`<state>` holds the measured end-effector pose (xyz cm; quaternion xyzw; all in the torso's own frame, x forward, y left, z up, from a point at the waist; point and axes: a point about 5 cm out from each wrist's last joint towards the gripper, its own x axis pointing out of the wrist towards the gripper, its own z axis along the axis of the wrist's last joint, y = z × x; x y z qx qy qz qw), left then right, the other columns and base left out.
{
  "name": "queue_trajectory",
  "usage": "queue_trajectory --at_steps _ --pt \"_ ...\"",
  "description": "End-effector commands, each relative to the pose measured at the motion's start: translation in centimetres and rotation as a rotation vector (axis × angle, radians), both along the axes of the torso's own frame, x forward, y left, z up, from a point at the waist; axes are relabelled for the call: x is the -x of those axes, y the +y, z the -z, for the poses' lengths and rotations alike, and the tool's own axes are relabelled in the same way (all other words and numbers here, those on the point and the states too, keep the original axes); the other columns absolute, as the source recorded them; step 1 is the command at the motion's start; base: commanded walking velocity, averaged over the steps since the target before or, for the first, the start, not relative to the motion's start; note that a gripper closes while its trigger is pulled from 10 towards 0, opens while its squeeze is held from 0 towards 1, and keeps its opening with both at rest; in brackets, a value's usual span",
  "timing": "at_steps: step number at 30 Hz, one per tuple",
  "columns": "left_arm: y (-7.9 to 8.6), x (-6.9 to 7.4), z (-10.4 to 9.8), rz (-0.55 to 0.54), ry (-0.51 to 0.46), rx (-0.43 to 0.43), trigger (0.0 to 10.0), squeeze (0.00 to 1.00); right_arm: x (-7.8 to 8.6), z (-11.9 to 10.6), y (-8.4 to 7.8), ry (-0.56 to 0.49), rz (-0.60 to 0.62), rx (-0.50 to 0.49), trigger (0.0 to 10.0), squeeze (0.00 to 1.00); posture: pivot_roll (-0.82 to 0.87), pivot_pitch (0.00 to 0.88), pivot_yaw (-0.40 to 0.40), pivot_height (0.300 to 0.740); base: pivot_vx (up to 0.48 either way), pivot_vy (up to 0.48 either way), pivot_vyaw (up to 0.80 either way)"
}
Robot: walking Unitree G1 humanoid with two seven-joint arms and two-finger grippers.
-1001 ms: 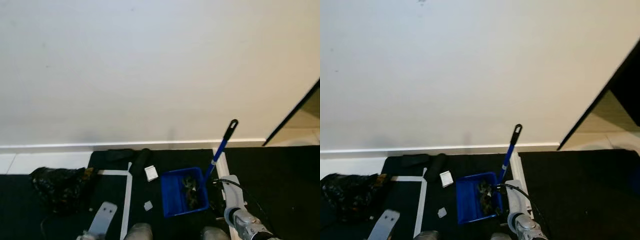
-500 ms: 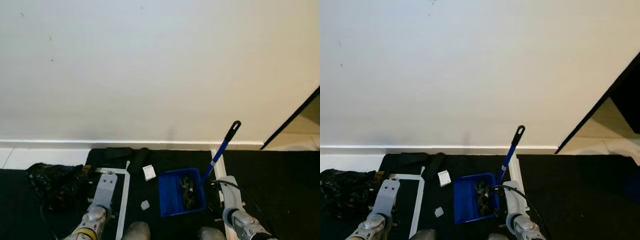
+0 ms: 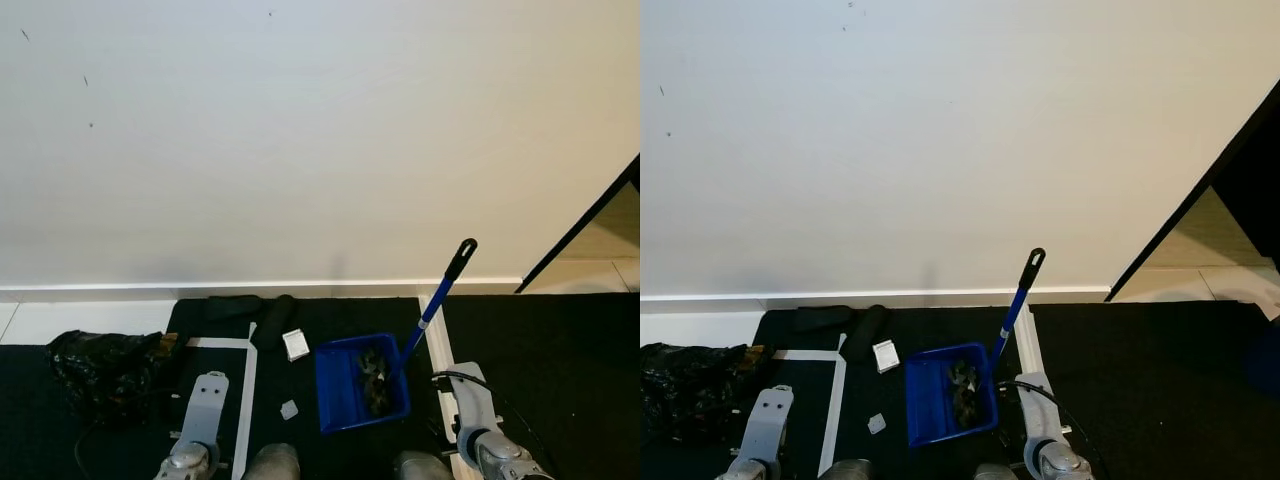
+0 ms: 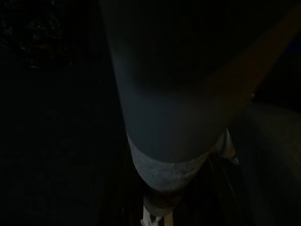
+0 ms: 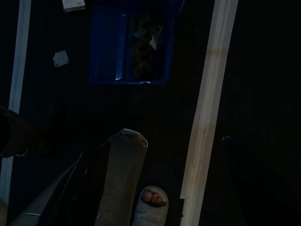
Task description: Sweep floor
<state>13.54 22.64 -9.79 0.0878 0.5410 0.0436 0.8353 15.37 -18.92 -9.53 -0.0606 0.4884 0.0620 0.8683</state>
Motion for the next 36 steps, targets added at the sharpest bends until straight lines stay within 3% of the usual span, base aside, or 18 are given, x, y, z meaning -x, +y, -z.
queue_trajectory --at_steps 1,19,25,30,34,36 --pt "0.2 0.3 0.1 0.004 0.025 -0.005 10.0 0.0 0.6 0.2 -0.5 0.026 -0.005 0.013 10.0 0.0 0.11 0.0 -0.043 0.74 0.0 0.0 0.0" --pt "0.8 0.2 -0.1 -0.026 -0.003 -0.106 10.0 0.0 1.6 0.2 -2.5 0.05 0.033 0.069 10.0 0.0 0.09 0.0 -0.036 0.74 0.0 0.0 0.0" --pt "0.8 0.1 -0.2 -0.075 -0.027 -0.081 10.0 0.0 2.2 0.5 -2.4 0.062 0.031 0.076 10.0 0.0 0.08 0.0 -0.032 0.74 0.0 0.0 0.0" --pt "0.6 -0.5 -0.4 -0.095 -0.104 -0.012 10.0 0.0 2.3 0.6 -1.8 0.065 0.017 0.081 10.0 0.0 0.08 0.0 -0.035 0.74 0.0 0.0 0.0" --pt "0.6 -0.2 -0.3 -0.083 -0.08 -0.022 10.0 0.0 2.3 0.6 -1.6 0.064 0.011 0.081 10.0 0.0 0.08 0.0 -0.035 0.74 0.0 0.0 0.0" --pt "0.5 0.7 0.0 -0.066 -0.036 -0.031 10.0 0.0 2.2 0.7 -1.3 0.062 -0.001 0.081 10.0 0.0 0.08 0.0 -0.04 0.74 0.0 0.0 0.0"
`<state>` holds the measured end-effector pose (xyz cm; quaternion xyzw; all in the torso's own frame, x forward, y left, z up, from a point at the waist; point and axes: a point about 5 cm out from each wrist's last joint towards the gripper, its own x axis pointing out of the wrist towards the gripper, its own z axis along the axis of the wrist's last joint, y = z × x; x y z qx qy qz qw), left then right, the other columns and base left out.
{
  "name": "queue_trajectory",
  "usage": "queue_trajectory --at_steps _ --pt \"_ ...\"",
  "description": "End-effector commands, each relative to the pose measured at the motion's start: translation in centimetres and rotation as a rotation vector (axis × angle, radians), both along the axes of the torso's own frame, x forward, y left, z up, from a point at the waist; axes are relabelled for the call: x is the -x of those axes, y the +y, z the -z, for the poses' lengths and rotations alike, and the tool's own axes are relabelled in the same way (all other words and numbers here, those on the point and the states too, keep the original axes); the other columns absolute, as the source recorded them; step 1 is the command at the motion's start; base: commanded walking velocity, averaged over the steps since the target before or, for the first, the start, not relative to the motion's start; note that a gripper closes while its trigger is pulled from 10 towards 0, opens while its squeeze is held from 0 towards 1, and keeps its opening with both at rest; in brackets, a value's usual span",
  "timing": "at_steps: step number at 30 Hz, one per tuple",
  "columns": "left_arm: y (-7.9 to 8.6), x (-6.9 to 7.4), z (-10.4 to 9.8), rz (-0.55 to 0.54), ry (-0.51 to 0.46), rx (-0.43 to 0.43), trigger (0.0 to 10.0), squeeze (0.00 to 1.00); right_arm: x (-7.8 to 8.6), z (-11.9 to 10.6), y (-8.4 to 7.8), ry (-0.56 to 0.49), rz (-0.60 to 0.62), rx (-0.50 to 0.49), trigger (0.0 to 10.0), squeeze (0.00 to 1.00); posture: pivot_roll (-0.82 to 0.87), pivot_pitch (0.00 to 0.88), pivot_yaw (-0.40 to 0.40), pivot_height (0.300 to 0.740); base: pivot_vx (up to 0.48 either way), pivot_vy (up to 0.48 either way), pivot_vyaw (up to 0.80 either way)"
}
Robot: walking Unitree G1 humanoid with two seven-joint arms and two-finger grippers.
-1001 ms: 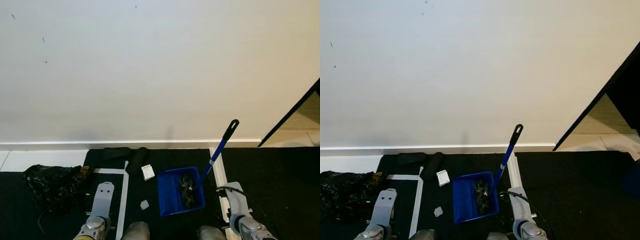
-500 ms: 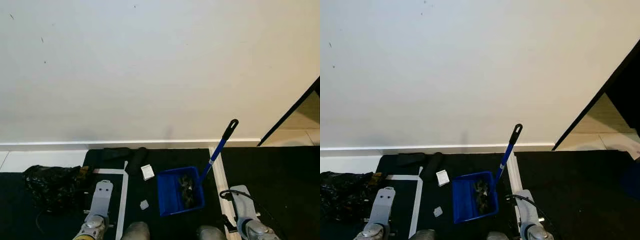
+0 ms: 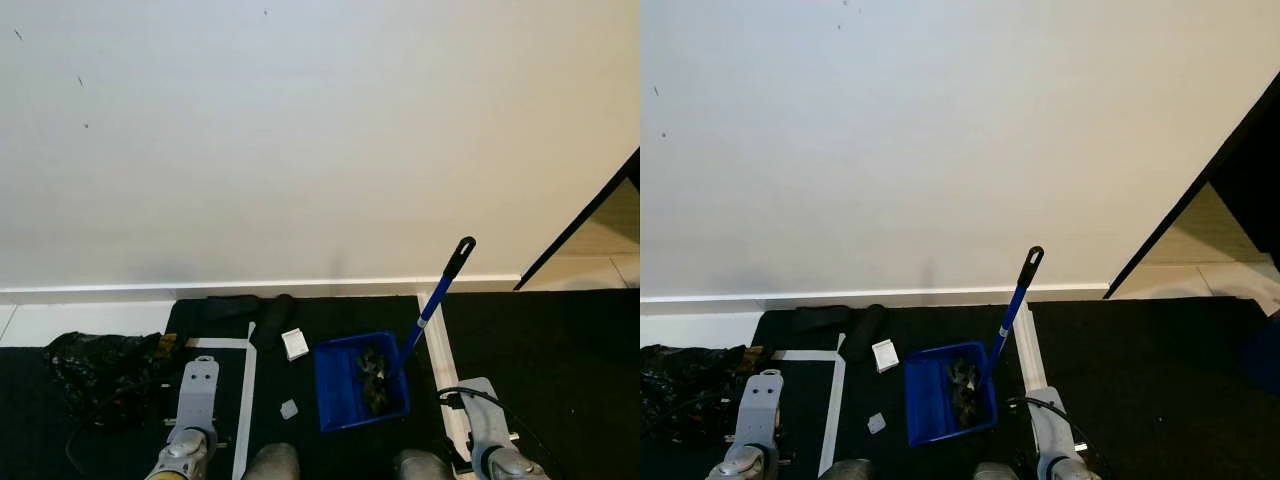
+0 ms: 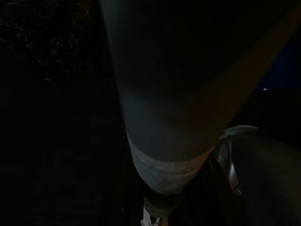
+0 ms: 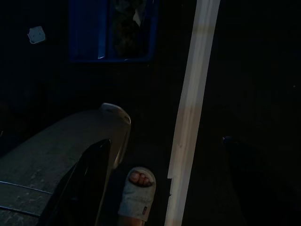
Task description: Sweep floor
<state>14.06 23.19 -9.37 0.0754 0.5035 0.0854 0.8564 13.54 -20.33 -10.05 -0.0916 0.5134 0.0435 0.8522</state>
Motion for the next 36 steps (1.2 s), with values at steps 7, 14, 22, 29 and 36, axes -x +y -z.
queue_trajectory --at_steps 7,14,22,29,36 --pt "-0.2 1.2 0.4 -0.015 0.011 0.028 10.0 0.0 0.3 0.1 0.1 0.004 -0.008 0.005 10.0 0.0 0.07 0.0 -0.04 0.74 0.0 0.0 0.0" --pt "-0.7 2.4 0.9 -0.023 0.024 0.065 10.0 0.0 0.2 -0.1 -0.6 -0.004 -0.015 0.014 10.0 0.0 0.06 0.0 -0.046 0.74 0.0 0.0 0.0" --pt "-0.6 3.0 1.0 -0.022 0.046 0.057 10.0 0.0 0.3 -0.2 -1.3 -0.002 -0.014 0.023 10.0 0.0 0.07 0.0 -0.044 0.74 0.0 0.0 0.0" --pt "-0.6 2.9 1.0 -0.035 0.046 0.058 10.0 0.0 0.3 -0.1 -1.2 0.001 0.003 0.018 10.0 0.0 0.07 0.0 -0.037 0.74 0.0 0.0 0.0" --pt "-0.7 2.9 1.0 -0.035 0.047 0.059 10.0 0.0 0.4 0.0 -0.8 0.005 0.008 0.011 10.0 0.0 0.07 0.0 -0.034 0.74 0.0 0.0 0.0"
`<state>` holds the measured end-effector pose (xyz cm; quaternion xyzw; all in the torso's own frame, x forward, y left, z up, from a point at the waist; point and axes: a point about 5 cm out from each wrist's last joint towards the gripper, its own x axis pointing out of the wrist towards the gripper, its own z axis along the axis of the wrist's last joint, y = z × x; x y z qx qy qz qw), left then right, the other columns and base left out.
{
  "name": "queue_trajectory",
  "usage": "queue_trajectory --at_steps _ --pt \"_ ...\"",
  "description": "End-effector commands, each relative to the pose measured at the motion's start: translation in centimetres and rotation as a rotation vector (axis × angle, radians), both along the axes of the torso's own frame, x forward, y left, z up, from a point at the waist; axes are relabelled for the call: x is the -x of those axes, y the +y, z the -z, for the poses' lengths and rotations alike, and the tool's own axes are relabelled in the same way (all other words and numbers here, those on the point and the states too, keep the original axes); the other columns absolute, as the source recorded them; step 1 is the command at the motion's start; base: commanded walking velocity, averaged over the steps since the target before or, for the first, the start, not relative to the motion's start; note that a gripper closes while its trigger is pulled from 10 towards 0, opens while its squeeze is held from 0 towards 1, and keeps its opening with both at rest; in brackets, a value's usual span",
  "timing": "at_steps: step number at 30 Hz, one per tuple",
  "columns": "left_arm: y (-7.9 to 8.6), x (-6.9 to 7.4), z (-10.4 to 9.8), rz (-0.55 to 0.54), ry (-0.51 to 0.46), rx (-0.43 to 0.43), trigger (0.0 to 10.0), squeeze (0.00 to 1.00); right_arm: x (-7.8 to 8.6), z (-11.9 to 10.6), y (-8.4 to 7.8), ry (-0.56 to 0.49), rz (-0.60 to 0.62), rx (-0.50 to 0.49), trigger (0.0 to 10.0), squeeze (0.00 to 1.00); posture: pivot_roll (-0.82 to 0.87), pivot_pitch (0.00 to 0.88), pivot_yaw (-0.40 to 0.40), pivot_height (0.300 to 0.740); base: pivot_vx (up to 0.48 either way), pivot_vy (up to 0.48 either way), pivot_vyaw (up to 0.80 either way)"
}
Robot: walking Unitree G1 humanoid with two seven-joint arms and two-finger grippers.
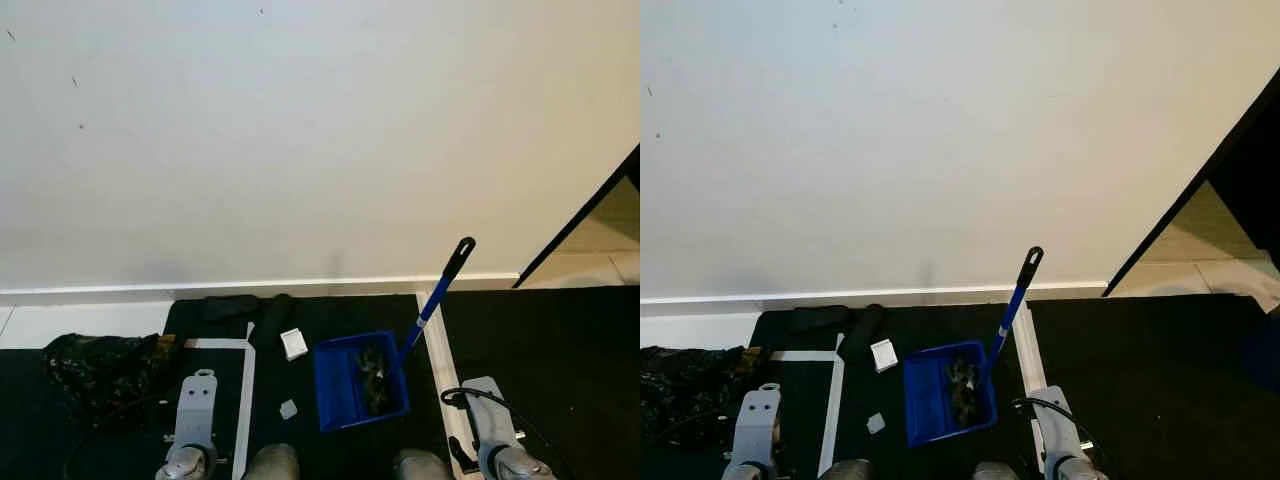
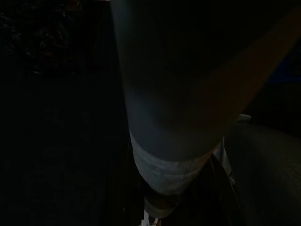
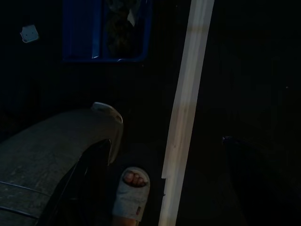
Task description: Sweep floor
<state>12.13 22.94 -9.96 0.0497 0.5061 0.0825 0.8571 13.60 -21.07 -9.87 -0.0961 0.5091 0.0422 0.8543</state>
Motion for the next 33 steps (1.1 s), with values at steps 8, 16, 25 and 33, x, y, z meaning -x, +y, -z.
queue_trajectory --at_steps 8,16,25,33 --pt "-0.5 0.92 0.45 -0.013 0.047 0.013 10.0 0.0 0.34 0.18 0.25 0.009 0.014 -0.002 10.0 0.0 0.07 0.0 -0.031 0.74 0.0 0.0 0.0" --pt "-0.55 0.88 0.45 -0.014 0.047 0.014 10.0 0.0 0.33 0.15 0.3 0.0 0.009 -0.007 10.0 0.0 0.07 0.0 -0.032 0.74 0.0 0.0 0.0" --pt "-0.5 0.9 0.45 -0.016 0.048 0.014 10.0 0.0 0.4 0.09 0.11 -0.012 0.007 -0.011 10.0 0.0 0.07 0.0 -0.029 0.74 0.0 0.0 0.0" --pt "-0.44 0.9 0.44 -0.017 0.048 0.013 10.0 0.0 0.67 0.08 -0.31 -0.011 0.007 -0.009 10.0 0.0 0.07 0.0 -0.028 0.74 0.0 0.0 0.0"
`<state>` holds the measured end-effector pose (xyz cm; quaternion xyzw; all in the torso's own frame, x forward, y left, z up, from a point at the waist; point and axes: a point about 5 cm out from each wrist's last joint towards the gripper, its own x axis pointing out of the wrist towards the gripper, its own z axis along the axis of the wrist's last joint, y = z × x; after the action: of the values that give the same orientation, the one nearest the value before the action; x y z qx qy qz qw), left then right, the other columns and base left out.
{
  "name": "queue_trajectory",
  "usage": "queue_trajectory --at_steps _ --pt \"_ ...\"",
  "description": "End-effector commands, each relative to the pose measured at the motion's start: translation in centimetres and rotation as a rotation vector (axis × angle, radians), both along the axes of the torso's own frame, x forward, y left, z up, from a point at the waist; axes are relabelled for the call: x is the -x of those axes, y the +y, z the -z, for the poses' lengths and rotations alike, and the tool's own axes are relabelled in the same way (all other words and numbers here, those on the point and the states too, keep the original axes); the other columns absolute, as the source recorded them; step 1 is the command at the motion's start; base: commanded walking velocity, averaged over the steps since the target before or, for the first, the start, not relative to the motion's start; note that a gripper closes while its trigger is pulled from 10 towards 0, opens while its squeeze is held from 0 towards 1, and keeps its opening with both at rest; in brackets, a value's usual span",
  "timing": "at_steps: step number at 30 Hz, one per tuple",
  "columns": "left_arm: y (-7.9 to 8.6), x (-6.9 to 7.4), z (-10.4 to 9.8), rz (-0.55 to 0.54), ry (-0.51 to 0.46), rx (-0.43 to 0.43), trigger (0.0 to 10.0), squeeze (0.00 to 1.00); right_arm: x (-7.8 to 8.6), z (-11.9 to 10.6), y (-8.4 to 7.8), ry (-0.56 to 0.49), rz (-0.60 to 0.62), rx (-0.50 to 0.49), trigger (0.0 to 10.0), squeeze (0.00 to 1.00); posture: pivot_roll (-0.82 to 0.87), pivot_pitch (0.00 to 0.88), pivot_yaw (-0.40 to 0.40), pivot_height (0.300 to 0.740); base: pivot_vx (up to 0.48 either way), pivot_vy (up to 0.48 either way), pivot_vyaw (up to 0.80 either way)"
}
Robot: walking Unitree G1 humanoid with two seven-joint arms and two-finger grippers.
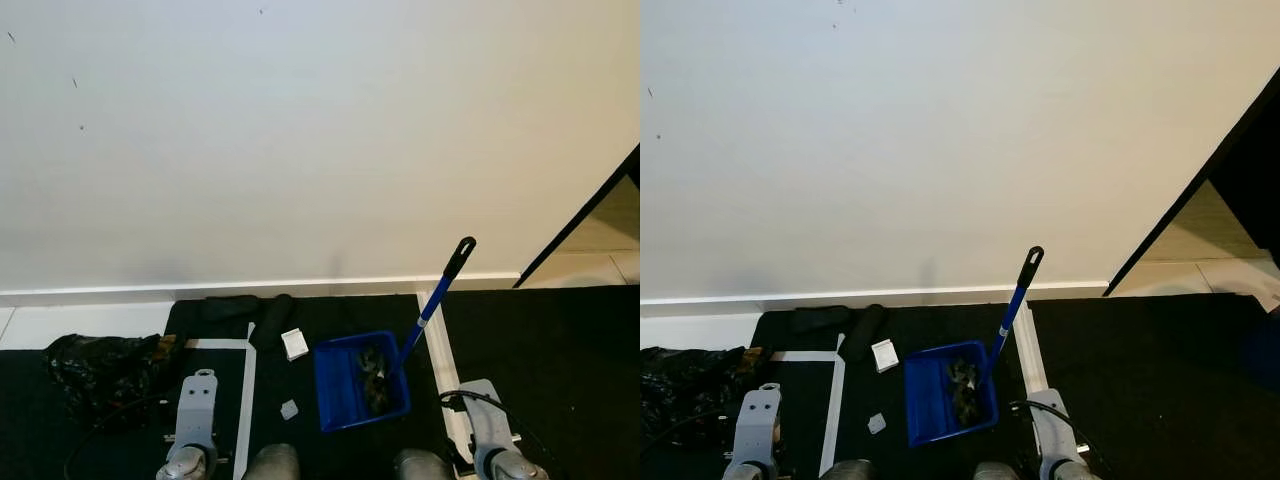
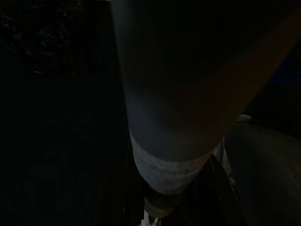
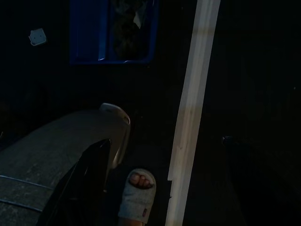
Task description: Sweep floor
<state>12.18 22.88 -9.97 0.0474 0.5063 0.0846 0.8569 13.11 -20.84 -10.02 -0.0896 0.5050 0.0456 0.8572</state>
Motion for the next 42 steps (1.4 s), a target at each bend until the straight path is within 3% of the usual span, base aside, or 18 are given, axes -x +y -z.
queue_trajectory --at_steps 1,15,23,30,42 --pt "-0.4 1.0 0.4 -0.012 0.049 0.011 10.0 0.0 0.2 -0.1 -0.6 -0.002 0.006 0.006 10.0 0.0 0.07 0.0 -0.03 0.74 0.0 0.0 0.0" --pt "-0.3 1.1 0.5 -0.018 0.05 0.01 10.0 0.0 0.7 -0.1 -1.3 -0.004 0.0 0.008 10.0 0.0 0.07 0.0 -0.032 0.74 0.0 0.0 0.0" --pt "-0.2 1.1 0.4 -0.014 0.051 0.01 10.0 0.0 0.7 0.3 0.9 0.004 -0.01 -0.005 10.0 0.0 0.07 0.0 -0.03 0.74 0.0 0.0 0.0" --pt "-0.2 1.1 0.4 -0.014 0.05 0.009 10.0 0.0 0.3 0.1 1.0 -0.029 -0.021 -0.016 10.0 0.0 0.07 0.0 -0.031 0.74 0.0 0.0 0.0" --pt "-0.2 1.1 0.5 -0.018 0.049 0.012 10.0 0.0 1.8 0.1 -1.5 -0.004 -0.004 0.004 10.0 0.0 0.07 0.0 -0.034 0.74 0.0 0.0 0.0"
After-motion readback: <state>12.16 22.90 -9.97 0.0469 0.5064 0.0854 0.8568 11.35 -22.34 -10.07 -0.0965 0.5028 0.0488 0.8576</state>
